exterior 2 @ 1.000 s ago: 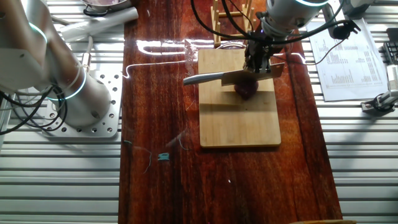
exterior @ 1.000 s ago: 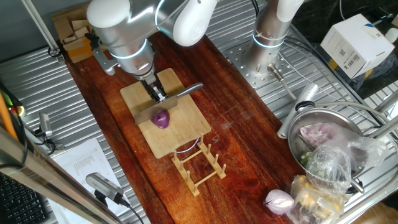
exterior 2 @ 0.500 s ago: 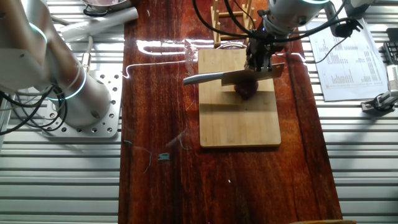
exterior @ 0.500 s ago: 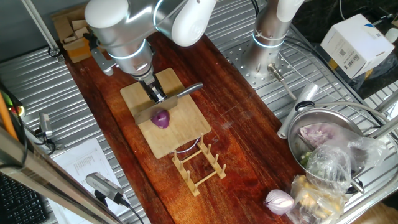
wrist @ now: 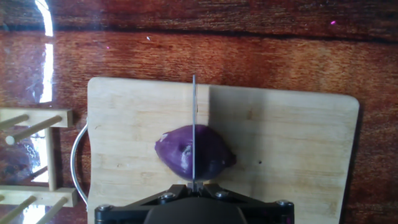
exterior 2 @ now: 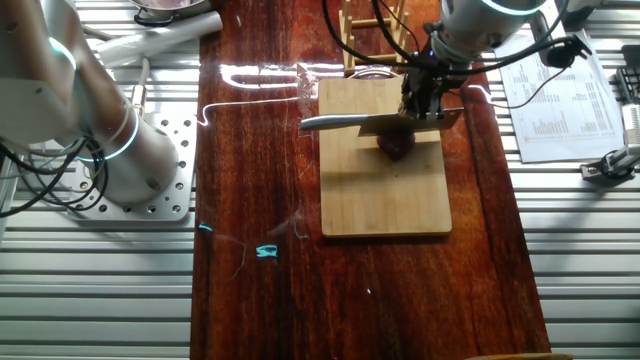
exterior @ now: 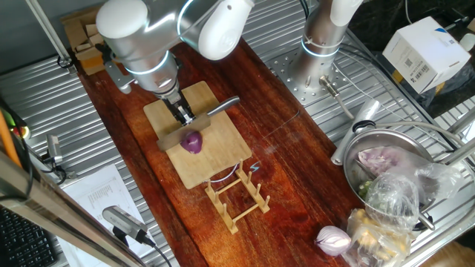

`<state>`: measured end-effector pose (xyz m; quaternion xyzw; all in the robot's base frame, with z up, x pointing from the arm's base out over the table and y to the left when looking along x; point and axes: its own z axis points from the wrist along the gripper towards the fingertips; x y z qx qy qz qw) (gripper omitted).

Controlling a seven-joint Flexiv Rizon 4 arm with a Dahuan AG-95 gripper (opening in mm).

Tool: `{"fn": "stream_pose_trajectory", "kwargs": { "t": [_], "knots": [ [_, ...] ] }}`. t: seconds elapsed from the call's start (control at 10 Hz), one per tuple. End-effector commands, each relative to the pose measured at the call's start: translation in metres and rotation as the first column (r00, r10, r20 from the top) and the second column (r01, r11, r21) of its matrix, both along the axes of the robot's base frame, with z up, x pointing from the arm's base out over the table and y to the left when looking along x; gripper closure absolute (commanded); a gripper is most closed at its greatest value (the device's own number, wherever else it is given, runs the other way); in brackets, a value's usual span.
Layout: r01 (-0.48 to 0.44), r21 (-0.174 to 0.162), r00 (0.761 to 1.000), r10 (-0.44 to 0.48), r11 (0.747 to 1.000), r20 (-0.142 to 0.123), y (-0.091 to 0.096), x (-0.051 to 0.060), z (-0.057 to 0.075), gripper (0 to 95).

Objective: Chop the onions

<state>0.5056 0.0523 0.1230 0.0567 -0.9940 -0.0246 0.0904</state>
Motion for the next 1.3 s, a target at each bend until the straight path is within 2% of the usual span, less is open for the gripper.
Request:
{"fn": "stream_pose_trajectory", "kwargs": {
  "t": [0.1, 0.4, 0.7, 1.0, 1.3],
  "knots": [
    [0.008, -0.005, 1.0, -0.008, 1.0, -0.003, 0.003, 0.002, -0.01, 95.0],
    [0.001, -0.007, 1.0, -0.001, 1.0, 0.003, 0.004, 0.001, -0.015, 95.0],
    [-0.001, 0.0, 1.0, 0.001, 1.0, 0.012, 0.001, -0.005, -0.019, 95.0],
    [0.002, 0.0, 1.0, -0.002, 1.0, 0.016, 0.001, -0.005, -0.02, 95.0],
    [0.007, -0.002, 1.0, -0.007, 1.0, 0.022, 0.002, -0.006, -0.028, 95.0]
  ]
}}
